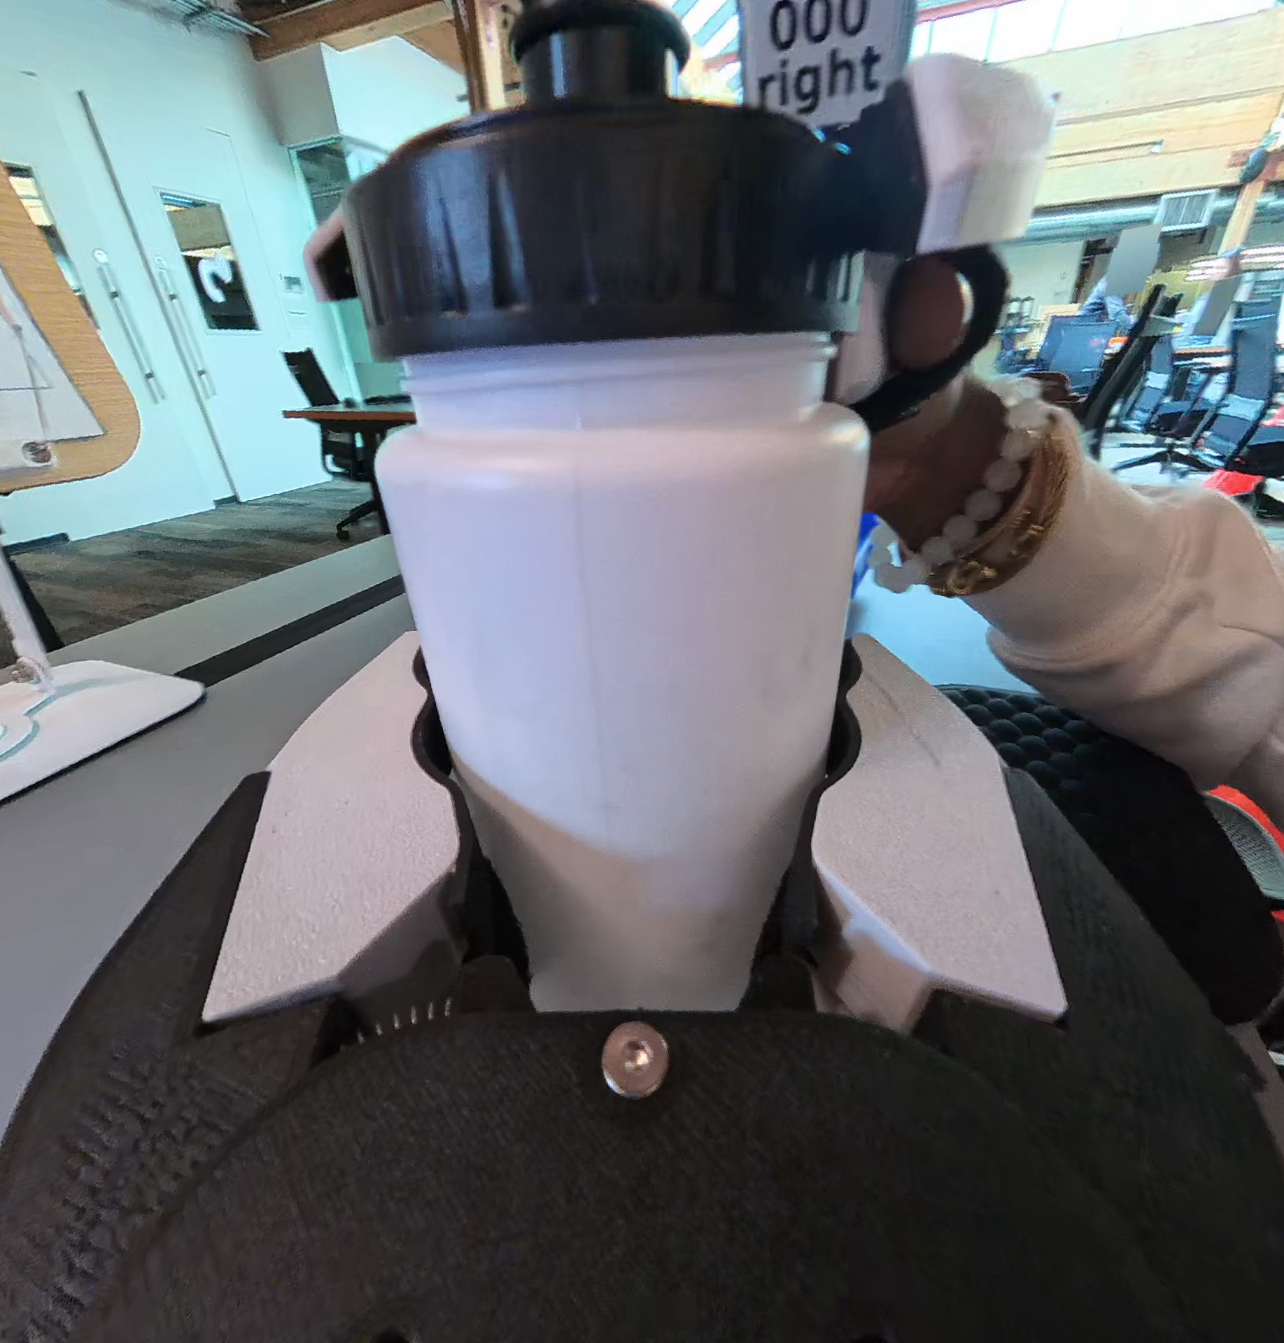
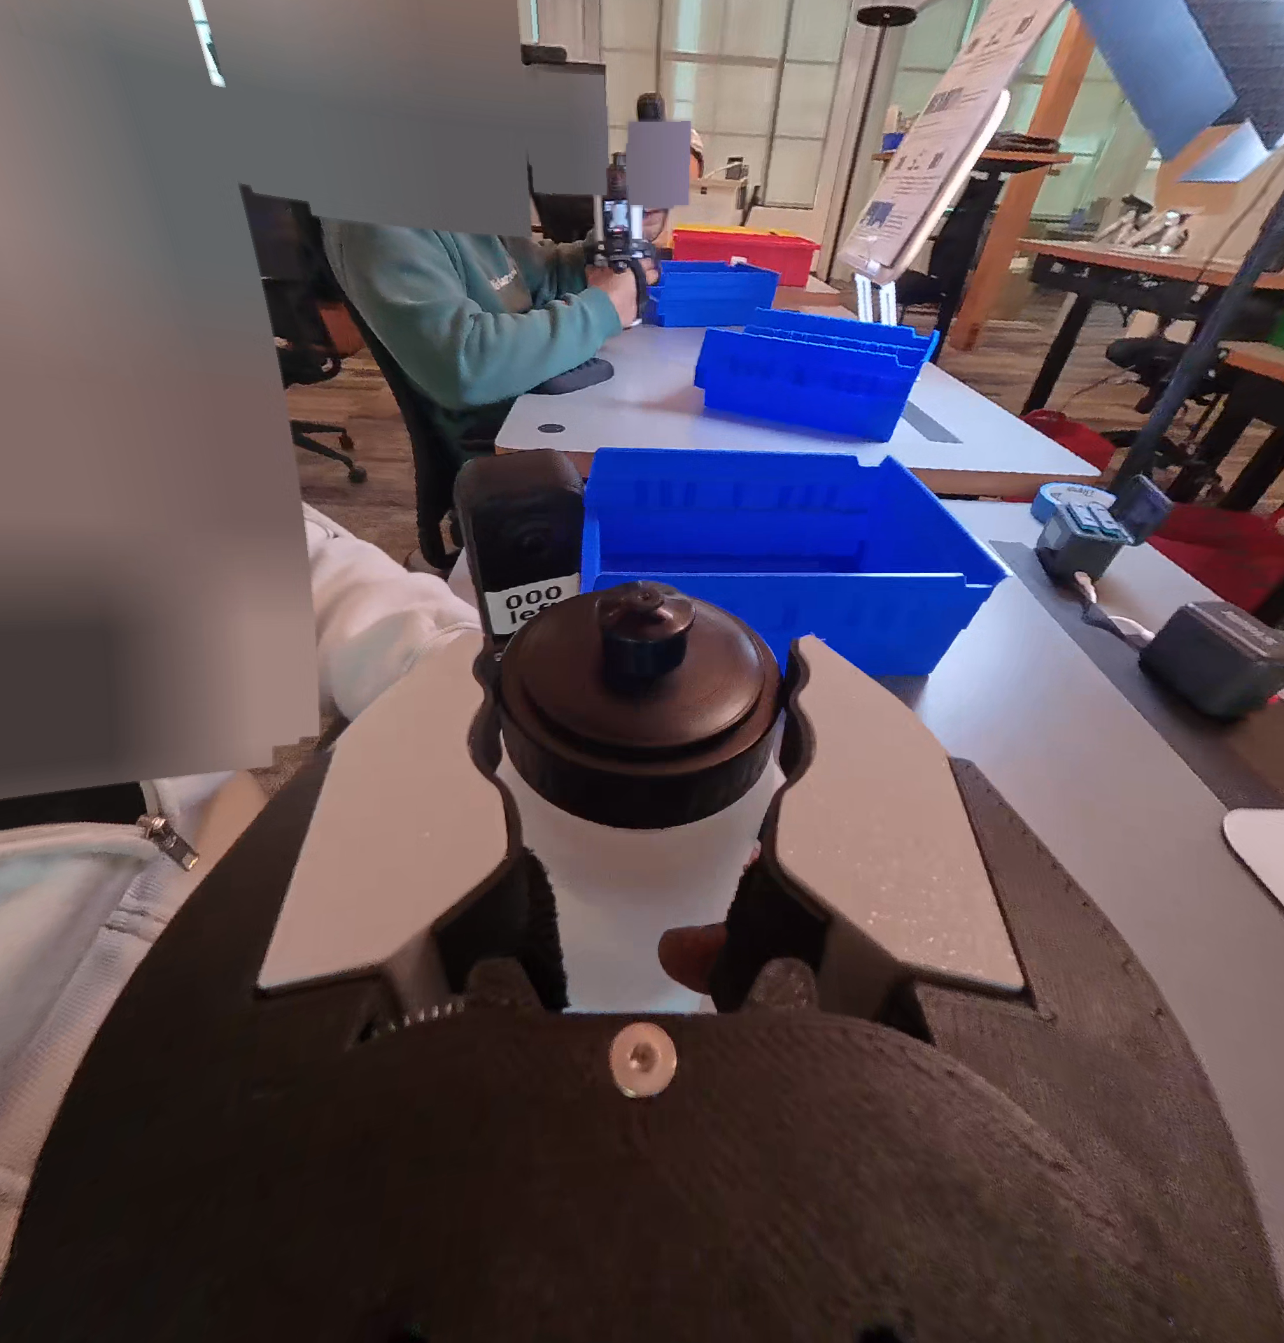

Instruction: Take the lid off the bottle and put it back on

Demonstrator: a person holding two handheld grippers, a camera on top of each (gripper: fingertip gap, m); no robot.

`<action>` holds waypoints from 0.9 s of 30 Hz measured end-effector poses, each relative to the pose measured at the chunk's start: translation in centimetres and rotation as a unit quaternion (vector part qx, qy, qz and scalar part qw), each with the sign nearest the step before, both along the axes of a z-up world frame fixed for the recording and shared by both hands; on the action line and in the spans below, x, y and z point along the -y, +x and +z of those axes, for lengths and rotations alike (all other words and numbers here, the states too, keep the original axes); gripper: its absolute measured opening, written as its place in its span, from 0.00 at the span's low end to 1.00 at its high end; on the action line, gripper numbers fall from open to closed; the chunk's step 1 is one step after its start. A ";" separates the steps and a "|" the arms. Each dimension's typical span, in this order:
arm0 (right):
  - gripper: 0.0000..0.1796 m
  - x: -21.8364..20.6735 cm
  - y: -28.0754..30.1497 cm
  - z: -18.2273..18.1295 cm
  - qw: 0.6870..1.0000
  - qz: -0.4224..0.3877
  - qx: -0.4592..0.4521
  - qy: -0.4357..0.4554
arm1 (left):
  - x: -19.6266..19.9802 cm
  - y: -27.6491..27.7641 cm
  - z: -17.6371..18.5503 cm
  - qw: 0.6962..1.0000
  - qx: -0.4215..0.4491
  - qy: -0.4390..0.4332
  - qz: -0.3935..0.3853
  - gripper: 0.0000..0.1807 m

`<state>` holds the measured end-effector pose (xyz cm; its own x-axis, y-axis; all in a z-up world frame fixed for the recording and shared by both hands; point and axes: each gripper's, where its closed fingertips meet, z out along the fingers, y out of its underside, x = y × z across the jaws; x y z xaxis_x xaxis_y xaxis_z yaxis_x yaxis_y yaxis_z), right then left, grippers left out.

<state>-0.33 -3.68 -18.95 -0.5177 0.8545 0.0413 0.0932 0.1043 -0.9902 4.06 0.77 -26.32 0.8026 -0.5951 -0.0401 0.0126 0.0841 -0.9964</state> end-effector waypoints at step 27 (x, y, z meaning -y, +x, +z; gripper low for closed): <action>0.44 -0.1 -0.4 -0.2 0.990 -0.137 -0.006 -0.033 | 0.3 0.7 -0.1 1.000 -0.008 -0.003 0.013 0.57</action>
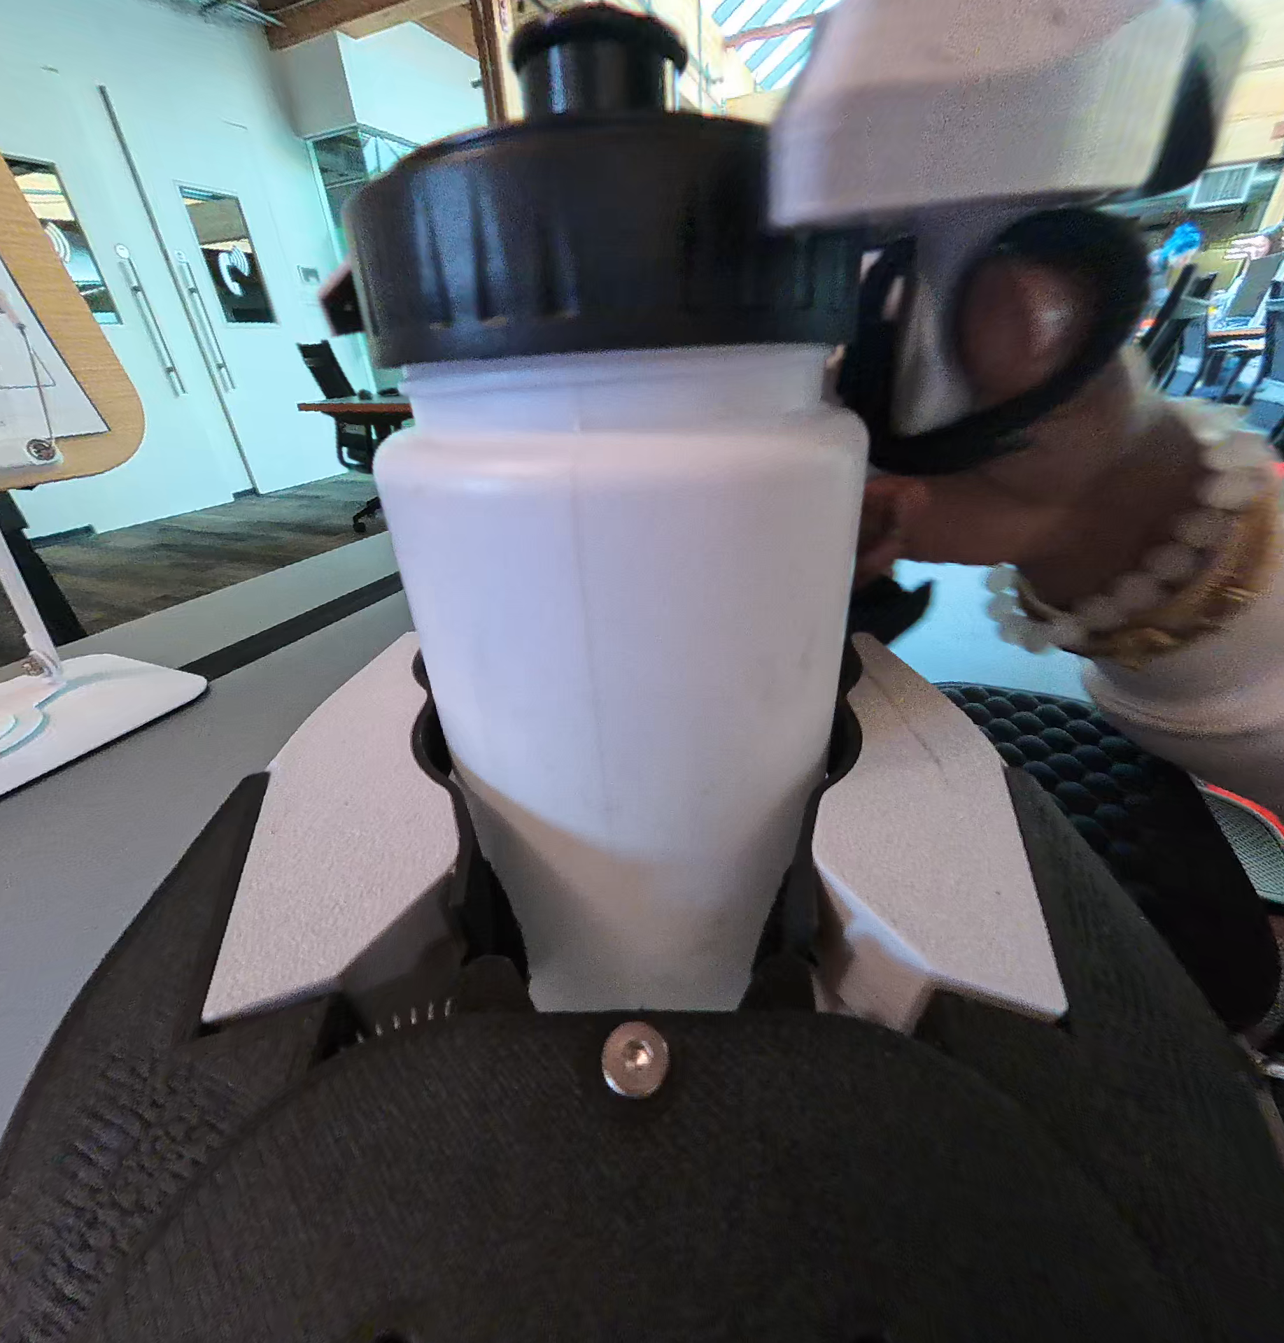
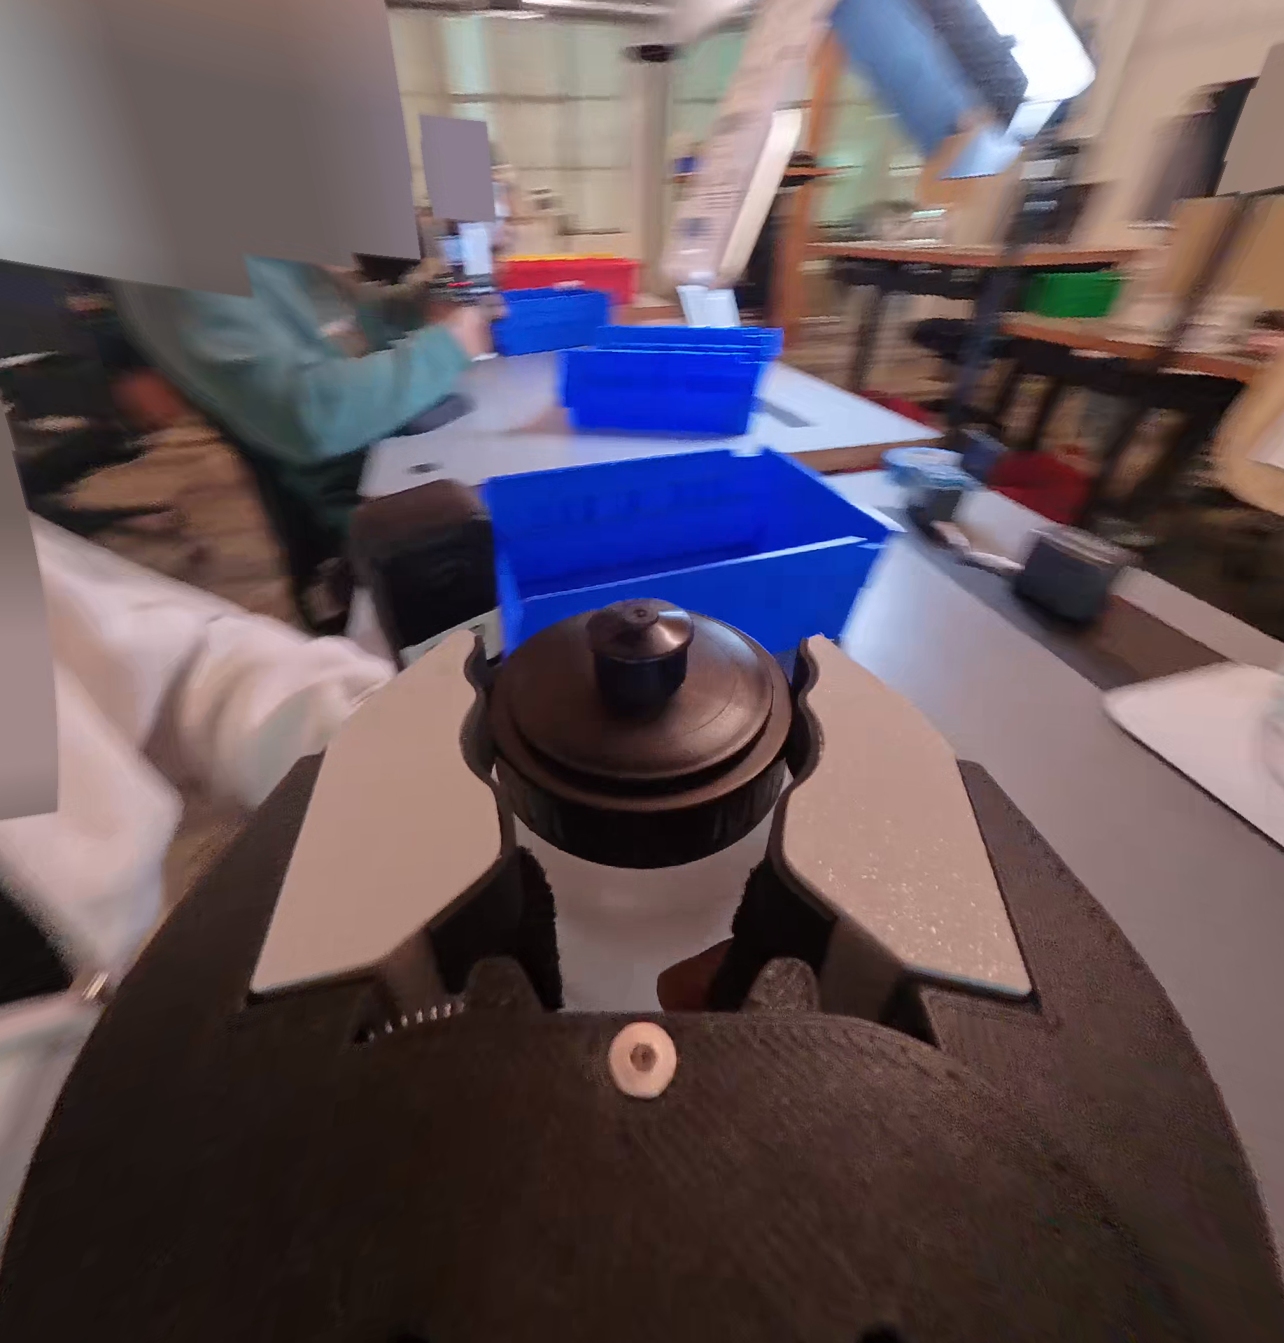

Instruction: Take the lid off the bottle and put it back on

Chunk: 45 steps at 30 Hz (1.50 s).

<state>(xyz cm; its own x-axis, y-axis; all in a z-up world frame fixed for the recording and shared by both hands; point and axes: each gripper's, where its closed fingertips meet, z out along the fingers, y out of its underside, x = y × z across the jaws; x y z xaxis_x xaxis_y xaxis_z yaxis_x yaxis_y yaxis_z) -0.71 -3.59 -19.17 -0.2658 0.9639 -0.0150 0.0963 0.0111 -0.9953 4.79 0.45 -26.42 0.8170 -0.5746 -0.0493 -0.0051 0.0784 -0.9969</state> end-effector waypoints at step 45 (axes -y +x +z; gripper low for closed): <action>0.54 2.0 2.1 -0.7 0.987 0.154 0.018 0.050 | 0.6 1.0 0.0 0.999 -0.004 0.003 -0.039 0.57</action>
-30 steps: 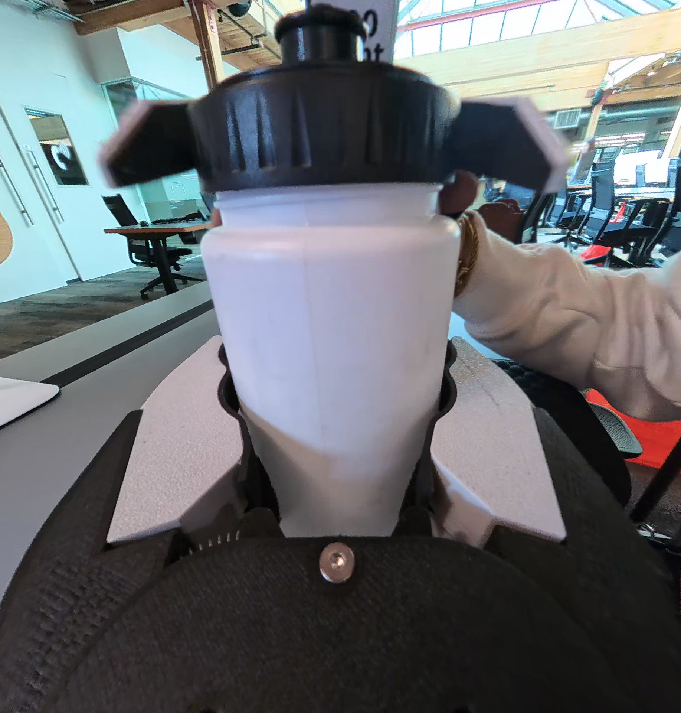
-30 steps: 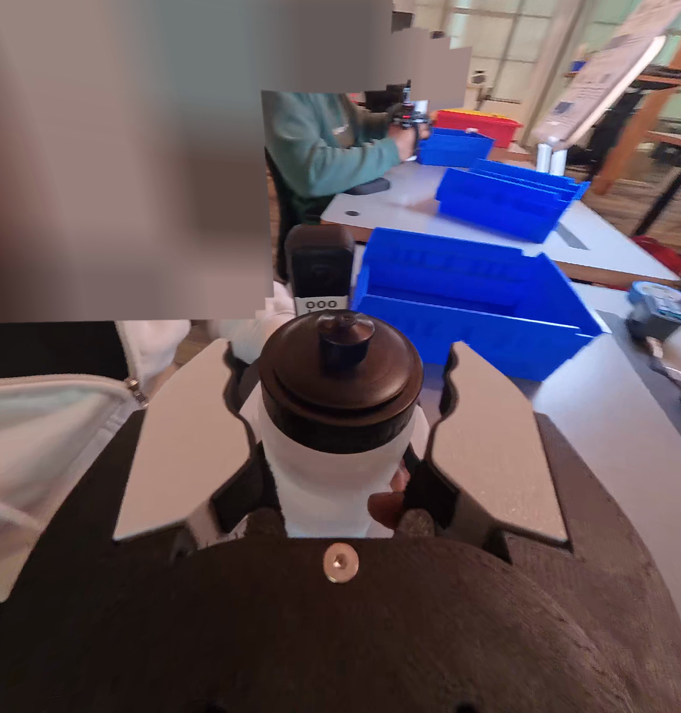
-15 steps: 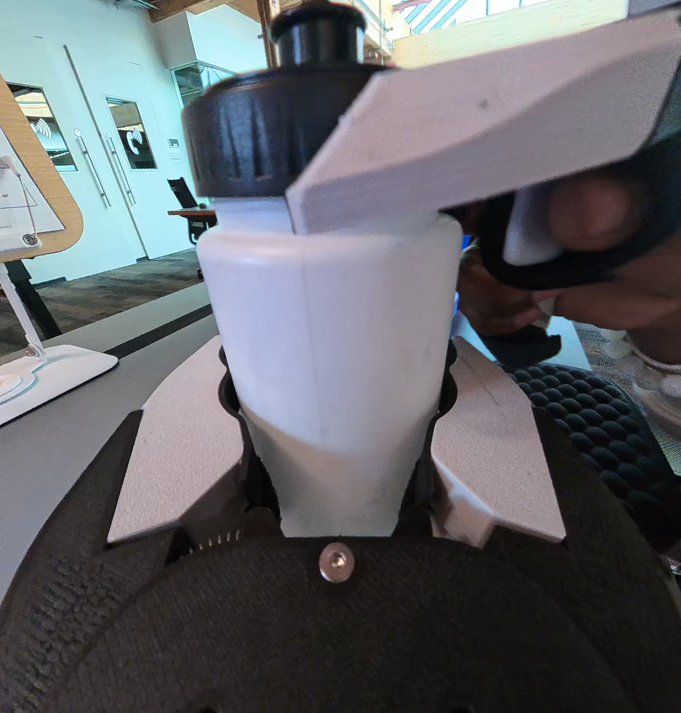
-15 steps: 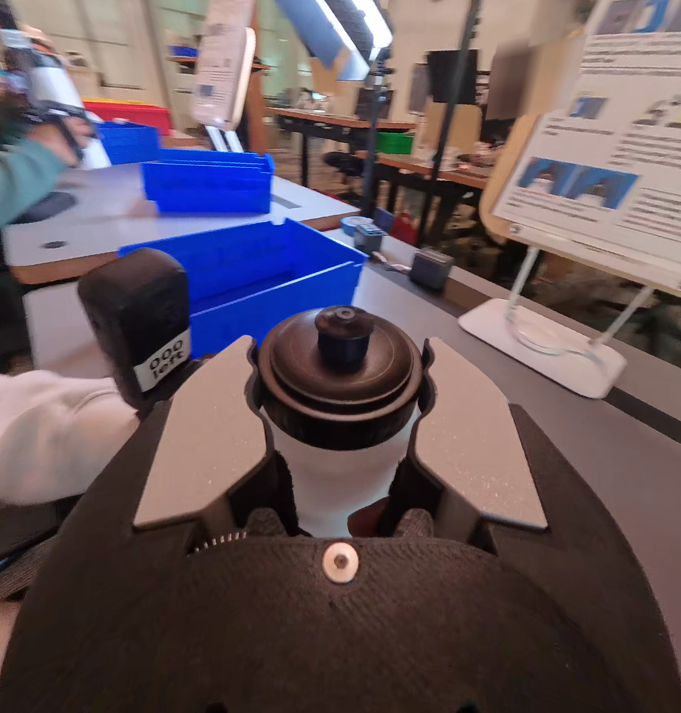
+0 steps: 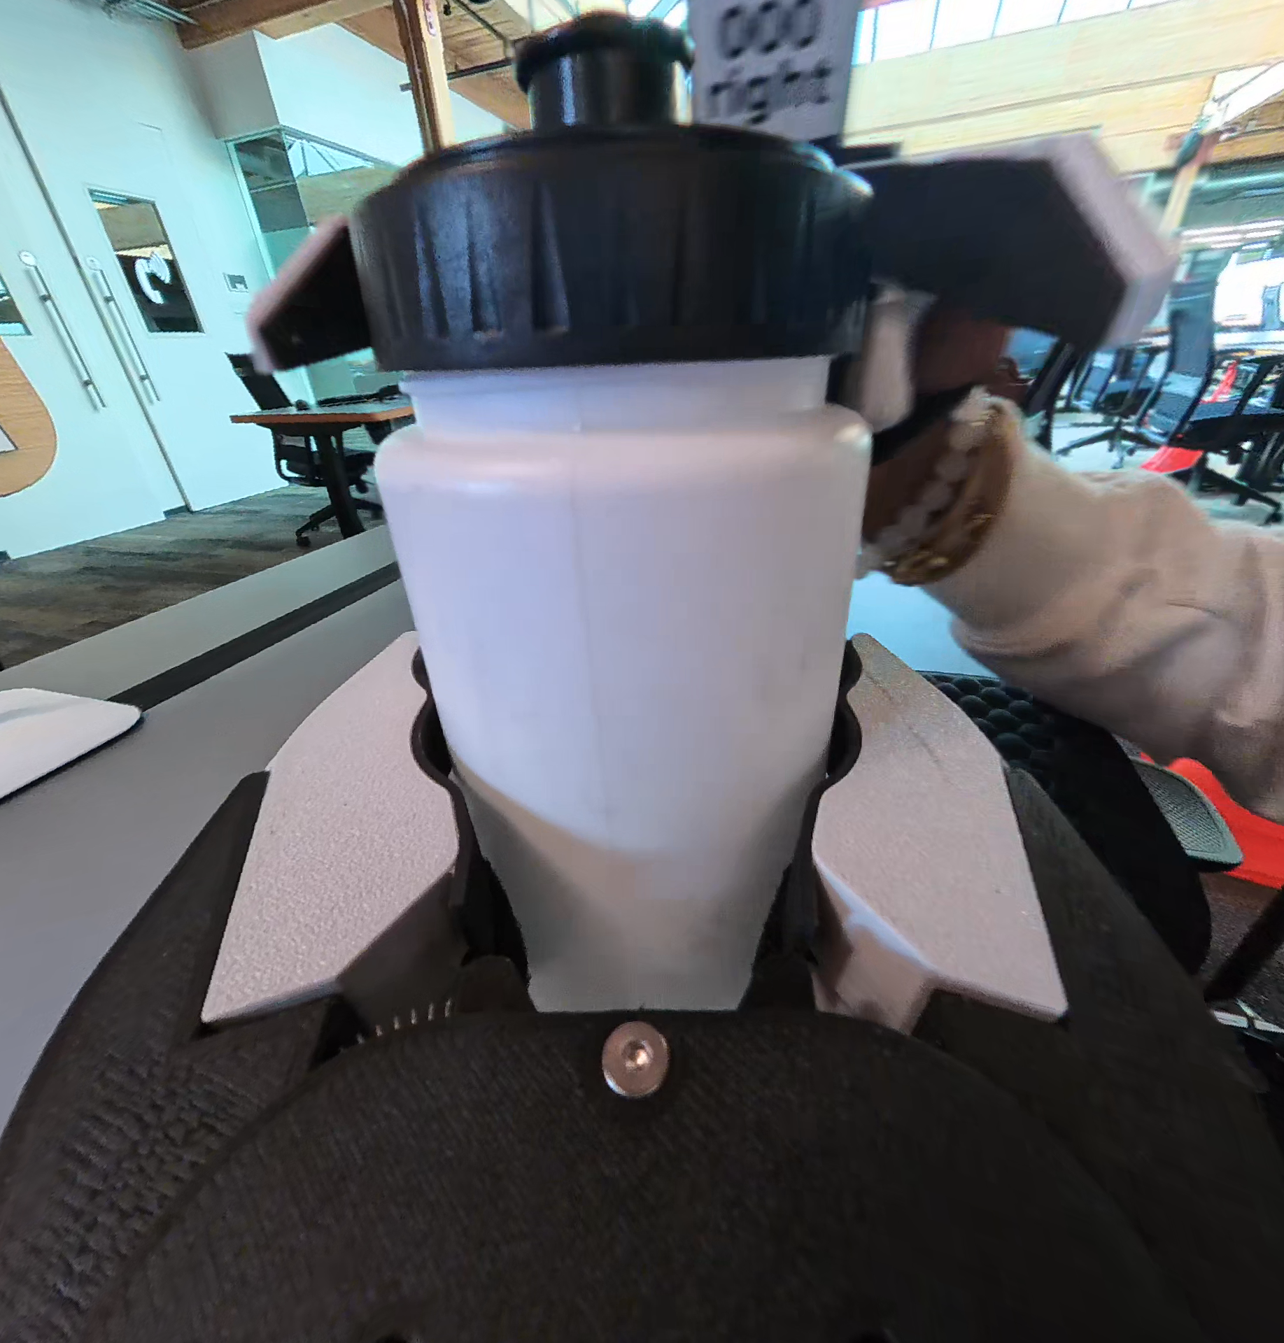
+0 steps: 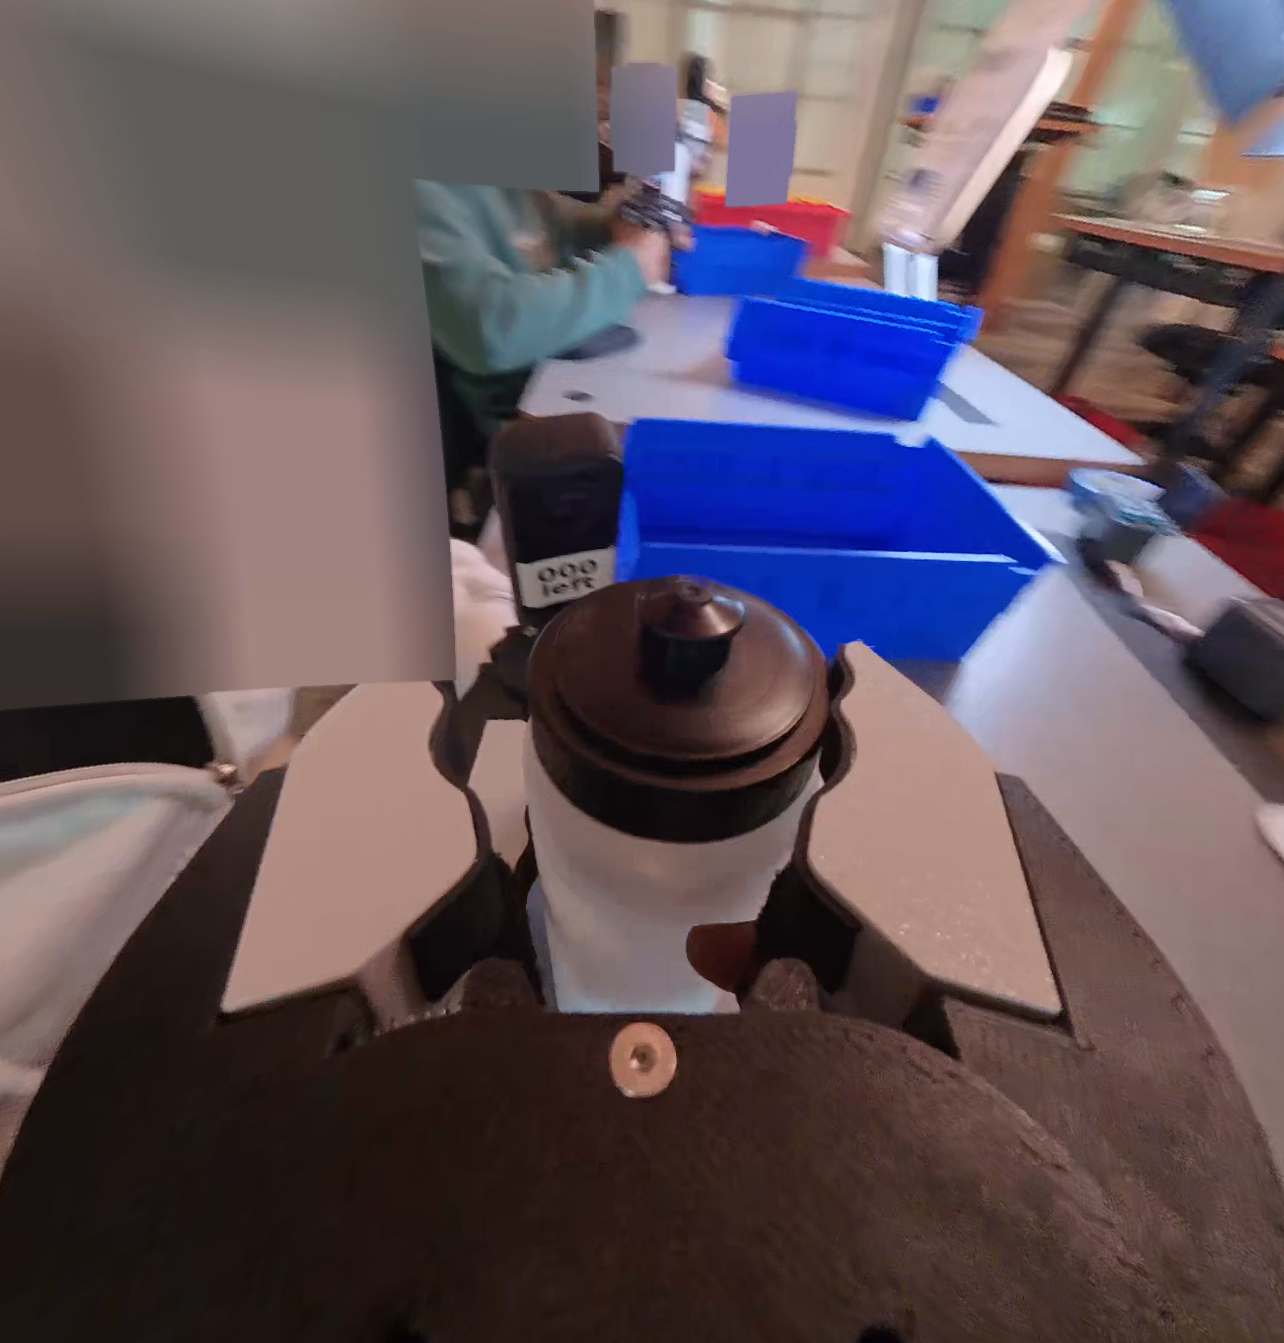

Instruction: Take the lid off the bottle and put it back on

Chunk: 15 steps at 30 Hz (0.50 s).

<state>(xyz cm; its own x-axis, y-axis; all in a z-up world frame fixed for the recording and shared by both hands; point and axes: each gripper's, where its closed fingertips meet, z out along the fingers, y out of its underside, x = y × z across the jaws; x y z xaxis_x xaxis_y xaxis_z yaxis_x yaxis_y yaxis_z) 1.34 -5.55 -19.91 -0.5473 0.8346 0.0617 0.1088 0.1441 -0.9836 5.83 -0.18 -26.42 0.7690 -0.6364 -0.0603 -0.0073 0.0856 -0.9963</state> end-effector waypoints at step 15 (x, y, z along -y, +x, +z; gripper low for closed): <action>0.45 -2.4 -1.0 0.0 0.943 -0.331 -0.031 -0.019 | -0.3 -0.2 0.0 0.999 -0.010 0.003 0.049 0.57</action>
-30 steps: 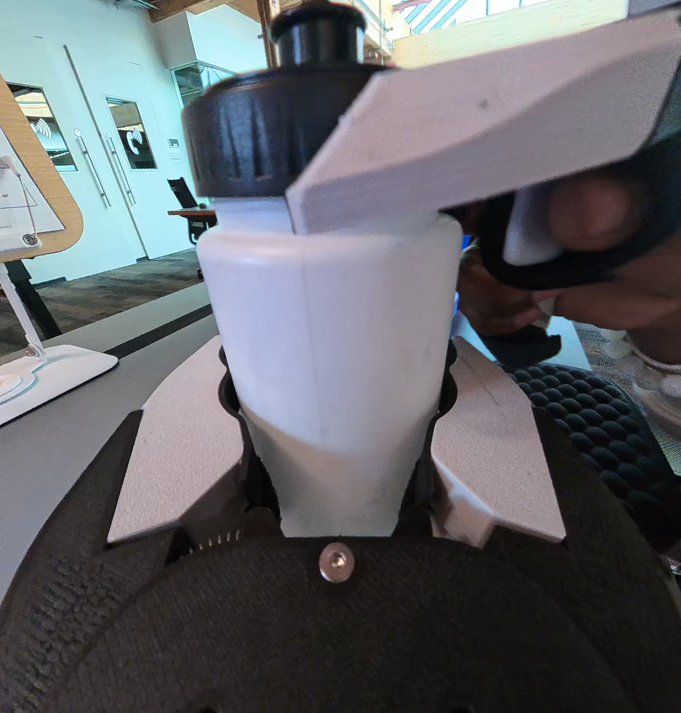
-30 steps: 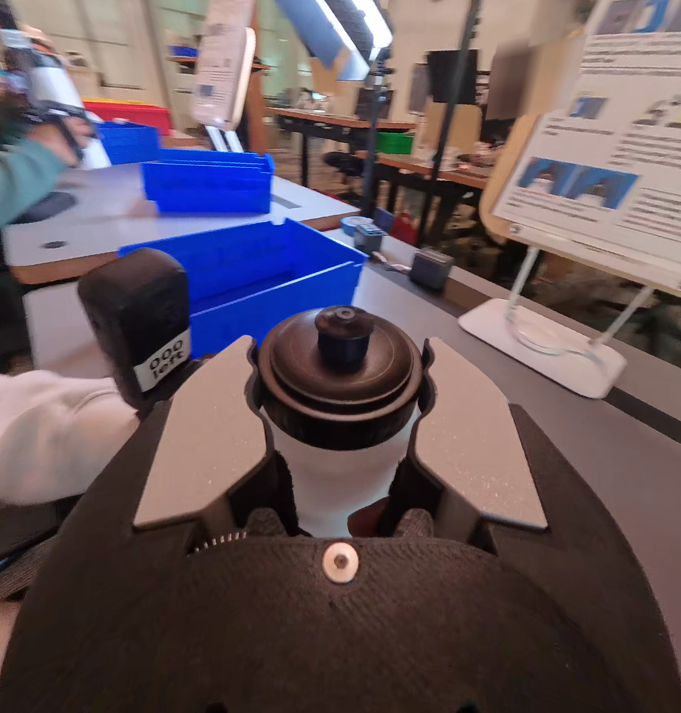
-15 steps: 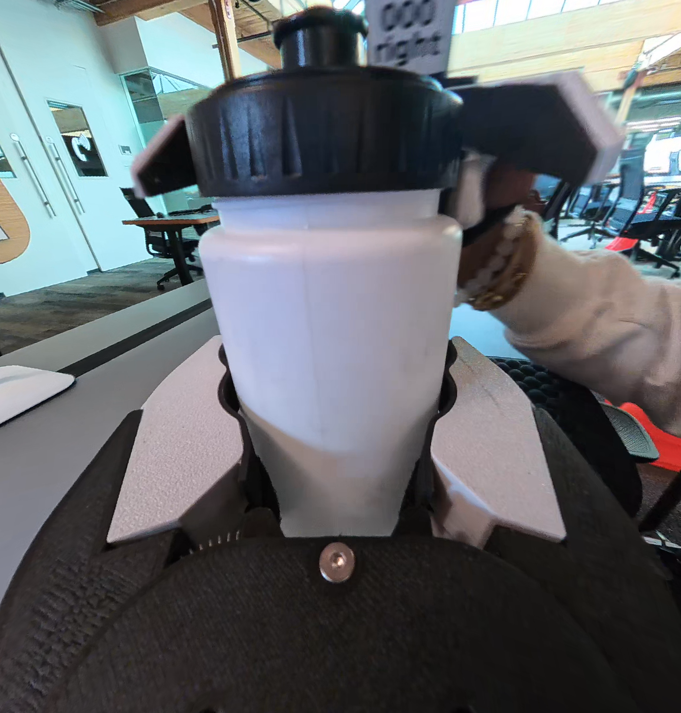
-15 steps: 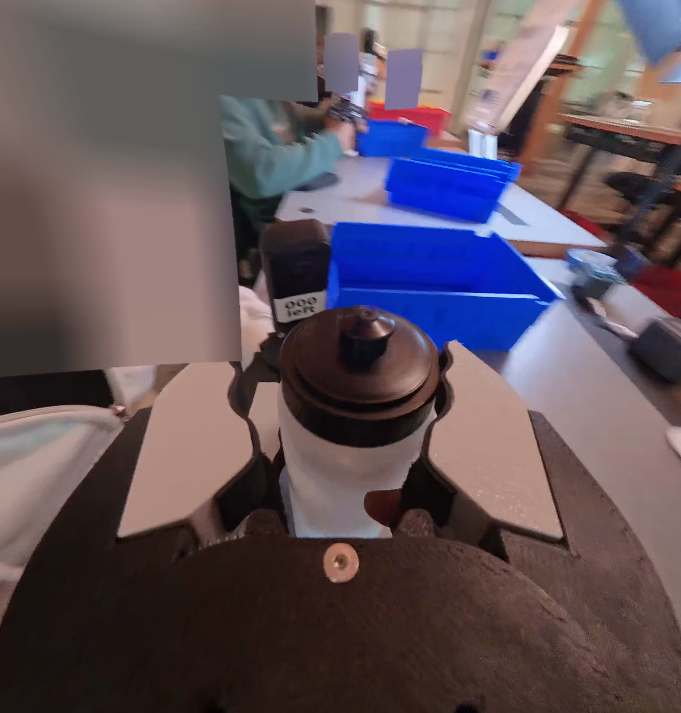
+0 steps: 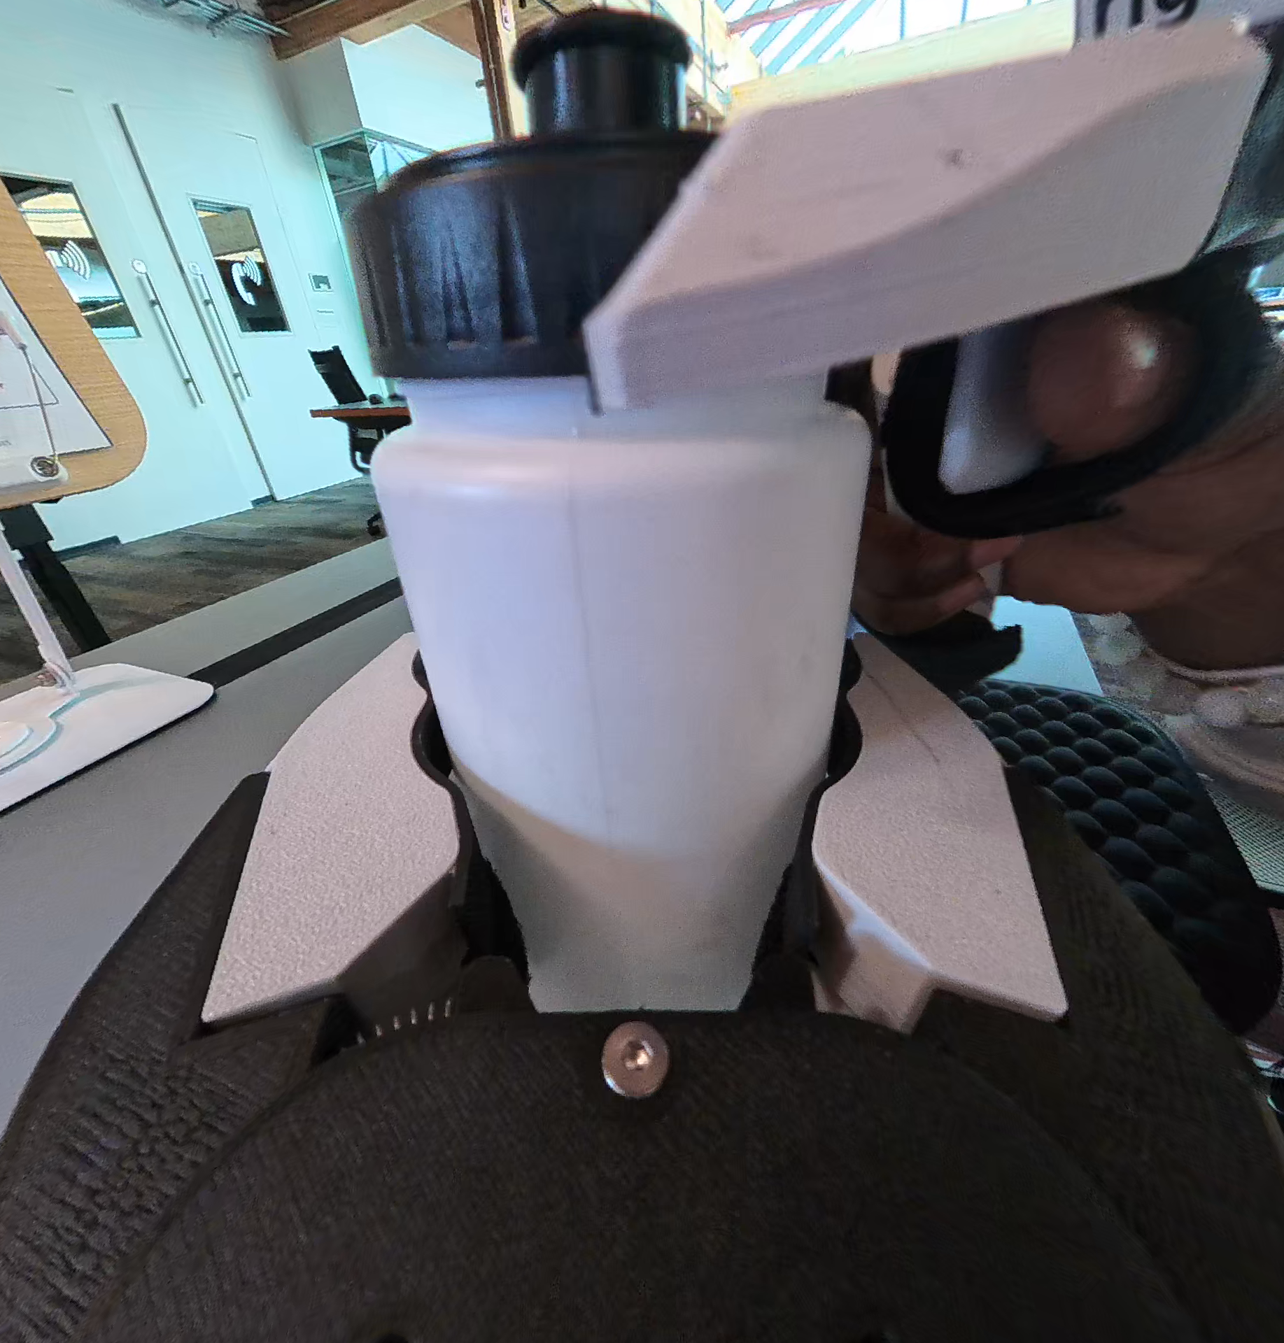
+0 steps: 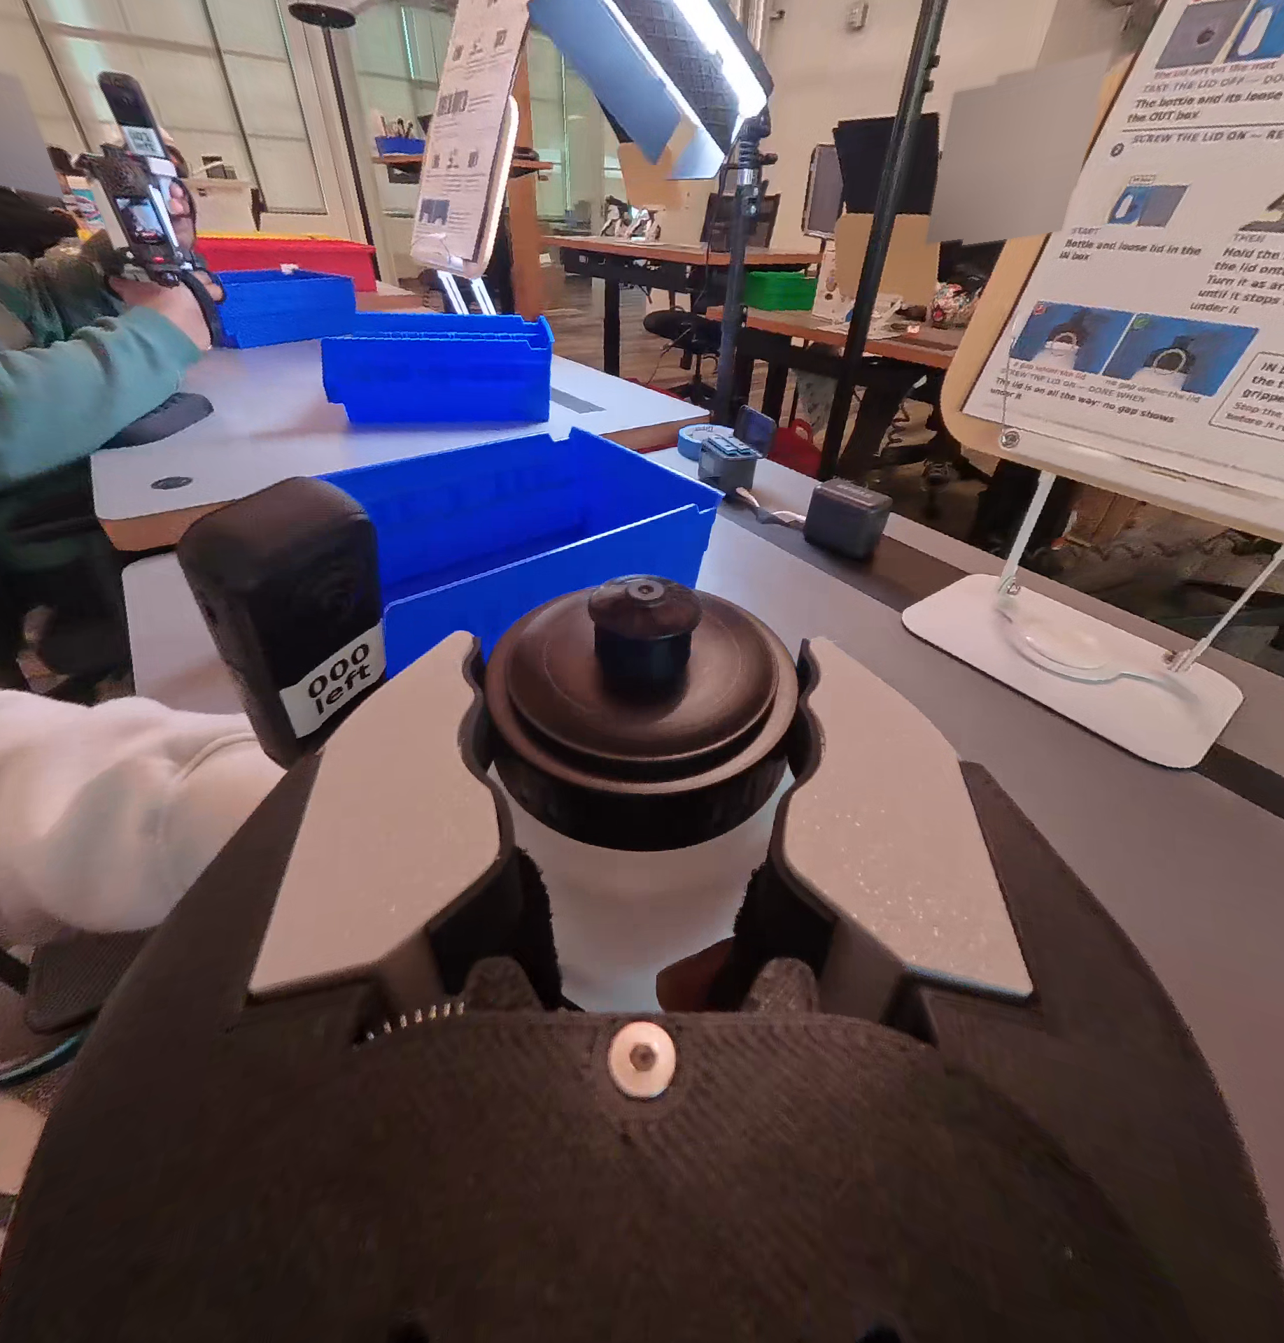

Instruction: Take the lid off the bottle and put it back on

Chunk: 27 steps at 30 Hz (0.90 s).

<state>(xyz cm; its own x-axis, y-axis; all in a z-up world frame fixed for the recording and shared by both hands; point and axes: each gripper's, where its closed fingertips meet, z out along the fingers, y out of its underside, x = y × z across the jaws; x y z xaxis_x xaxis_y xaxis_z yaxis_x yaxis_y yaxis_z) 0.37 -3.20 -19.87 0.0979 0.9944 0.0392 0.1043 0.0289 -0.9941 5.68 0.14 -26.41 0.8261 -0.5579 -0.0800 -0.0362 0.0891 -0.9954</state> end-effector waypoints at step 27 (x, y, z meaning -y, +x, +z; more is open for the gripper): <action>0.44 0.4 0.5 -0.4 0.997 0.024 0.061 0.036 | 0.4 0.5 0.1 0.999 0.007 0.006 -0.031 0.57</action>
<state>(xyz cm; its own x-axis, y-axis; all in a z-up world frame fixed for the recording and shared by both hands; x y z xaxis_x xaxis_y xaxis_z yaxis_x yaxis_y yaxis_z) 0.86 -3.63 -20.30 0.0397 0.9920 0.1199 0.2216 0.1082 -0.9691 6.18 -0.25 -26.32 0.7906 -0.6075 -0.0761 -0.0170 0.1024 -0.9946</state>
